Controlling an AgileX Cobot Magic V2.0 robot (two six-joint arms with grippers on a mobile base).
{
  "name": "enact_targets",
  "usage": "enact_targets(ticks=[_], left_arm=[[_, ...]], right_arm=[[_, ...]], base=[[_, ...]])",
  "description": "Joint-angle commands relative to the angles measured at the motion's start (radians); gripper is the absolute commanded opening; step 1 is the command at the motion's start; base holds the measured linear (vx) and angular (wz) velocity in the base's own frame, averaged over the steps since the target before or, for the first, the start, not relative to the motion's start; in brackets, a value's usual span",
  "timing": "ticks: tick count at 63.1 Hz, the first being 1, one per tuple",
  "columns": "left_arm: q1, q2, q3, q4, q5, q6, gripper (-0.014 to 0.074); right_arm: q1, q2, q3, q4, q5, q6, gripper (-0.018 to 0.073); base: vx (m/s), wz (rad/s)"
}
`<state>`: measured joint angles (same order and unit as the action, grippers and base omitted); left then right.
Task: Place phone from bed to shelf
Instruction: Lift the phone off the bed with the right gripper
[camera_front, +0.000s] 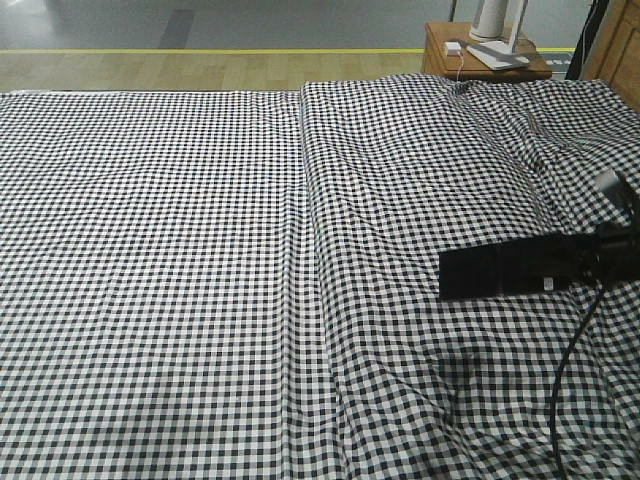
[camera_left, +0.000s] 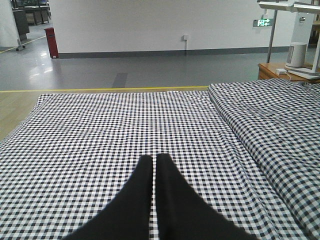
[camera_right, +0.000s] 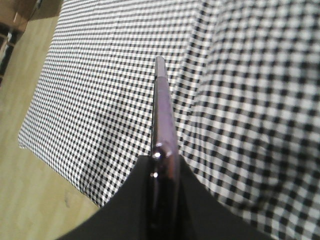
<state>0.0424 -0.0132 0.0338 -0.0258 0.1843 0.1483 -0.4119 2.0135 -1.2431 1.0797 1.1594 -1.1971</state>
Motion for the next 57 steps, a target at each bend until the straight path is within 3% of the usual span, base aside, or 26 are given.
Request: enact_targets(ticks=[1,34,57], left_arm=[[-0.004,-0.013,-0.021,-0.009,-0.072,-0.006,0.0001],[-0.004,-0.013,-0.021,-0.009,-0.072,-0.006,0.0001],[-0.004,-0.013,-0.021,-0.009,-0.072,-0.006,0.0001]], right_arm=[[0.044,-0.133,-0.015,0.061,0.129,-0.008,-0.0003],[0.283,-0.468,-0.015,0.041,0.128,0.038,-0.0003],[0.512,-0.553,-0.015,-0.035,0.128,0.089,-0.0003]], base=[[0.00,0.00],[0.00,0.00],[0.00,0.00]])
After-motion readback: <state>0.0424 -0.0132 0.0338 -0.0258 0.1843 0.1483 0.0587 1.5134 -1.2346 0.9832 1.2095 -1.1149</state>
